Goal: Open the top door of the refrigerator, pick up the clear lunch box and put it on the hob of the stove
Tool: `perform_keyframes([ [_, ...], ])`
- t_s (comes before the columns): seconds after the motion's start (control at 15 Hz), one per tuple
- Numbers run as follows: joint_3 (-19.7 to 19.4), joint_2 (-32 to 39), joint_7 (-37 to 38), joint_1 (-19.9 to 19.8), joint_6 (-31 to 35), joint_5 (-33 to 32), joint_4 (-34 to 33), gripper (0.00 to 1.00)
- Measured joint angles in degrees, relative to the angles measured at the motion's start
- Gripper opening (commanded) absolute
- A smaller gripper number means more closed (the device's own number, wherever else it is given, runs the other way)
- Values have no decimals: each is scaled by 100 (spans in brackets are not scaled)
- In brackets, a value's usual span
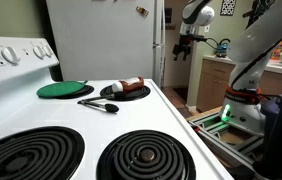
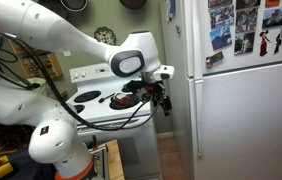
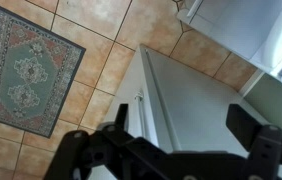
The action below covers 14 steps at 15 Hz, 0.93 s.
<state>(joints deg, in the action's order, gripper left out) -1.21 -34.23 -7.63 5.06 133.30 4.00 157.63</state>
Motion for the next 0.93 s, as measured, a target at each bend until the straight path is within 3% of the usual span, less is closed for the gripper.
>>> perform_keyframes([
  [0.4, -2, 20, 0, -2, 0, 0, -12, 100],
  [0.93, -218, -418, -289, -143, 2, -66, -663, 100],
])
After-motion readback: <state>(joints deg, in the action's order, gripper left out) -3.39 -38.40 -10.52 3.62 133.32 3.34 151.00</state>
